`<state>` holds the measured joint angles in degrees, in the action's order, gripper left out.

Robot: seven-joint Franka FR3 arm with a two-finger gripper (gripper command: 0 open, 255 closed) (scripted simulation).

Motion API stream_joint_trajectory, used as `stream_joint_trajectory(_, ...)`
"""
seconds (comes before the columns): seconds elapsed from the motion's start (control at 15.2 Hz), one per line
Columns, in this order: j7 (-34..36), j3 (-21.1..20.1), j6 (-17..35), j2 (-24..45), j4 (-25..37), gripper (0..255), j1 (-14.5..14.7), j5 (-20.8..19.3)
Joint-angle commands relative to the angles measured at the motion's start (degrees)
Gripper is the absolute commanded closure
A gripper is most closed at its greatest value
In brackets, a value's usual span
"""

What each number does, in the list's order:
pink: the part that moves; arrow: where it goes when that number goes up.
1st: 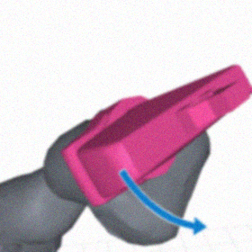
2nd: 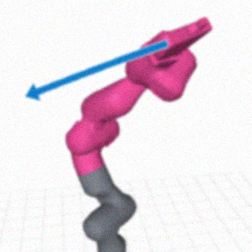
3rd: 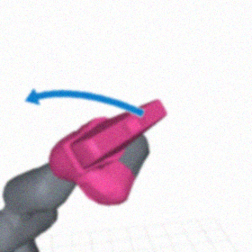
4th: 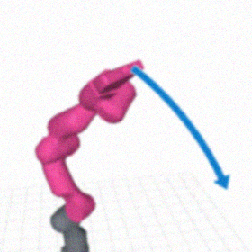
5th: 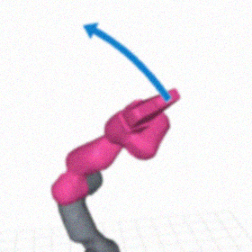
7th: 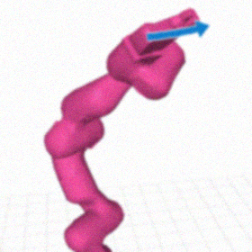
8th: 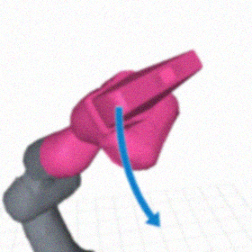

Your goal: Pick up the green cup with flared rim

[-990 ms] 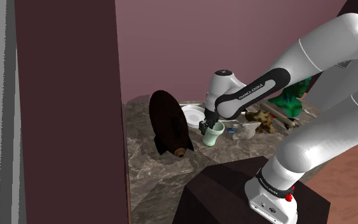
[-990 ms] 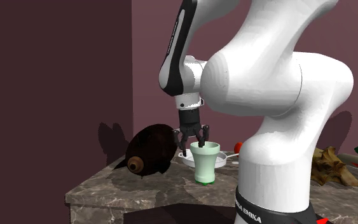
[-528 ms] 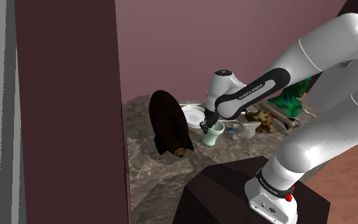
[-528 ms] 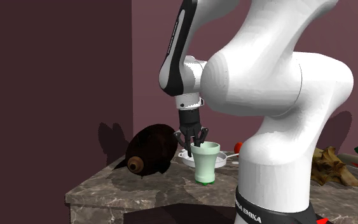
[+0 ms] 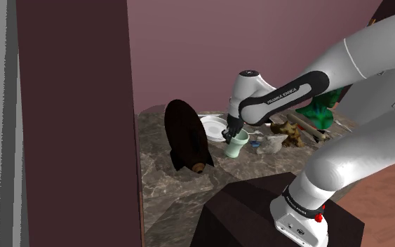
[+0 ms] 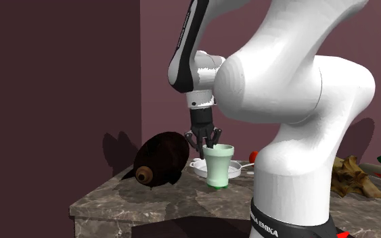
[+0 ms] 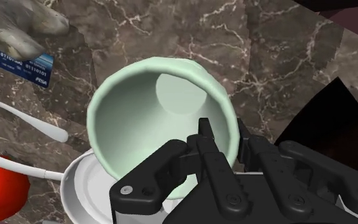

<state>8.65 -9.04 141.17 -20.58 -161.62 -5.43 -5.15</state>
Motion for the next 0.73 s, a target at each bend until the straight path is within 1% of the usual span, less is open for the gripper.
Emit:
stream_joint_trajectory(0.0, -0.47, 0.21, -2.02, -1.43, 0.59, 255, 0.25, 0.42)
stream_joint_trajectory(0.53, -1.97, 0.95, -10.23, -6.95, 3.34, 255, 1.03, 1.63)
stream_joint_trajectory(0.66, -1.99, 0.96, -10.38, -7.05, 3.40, 255, 1.05, 1.65)
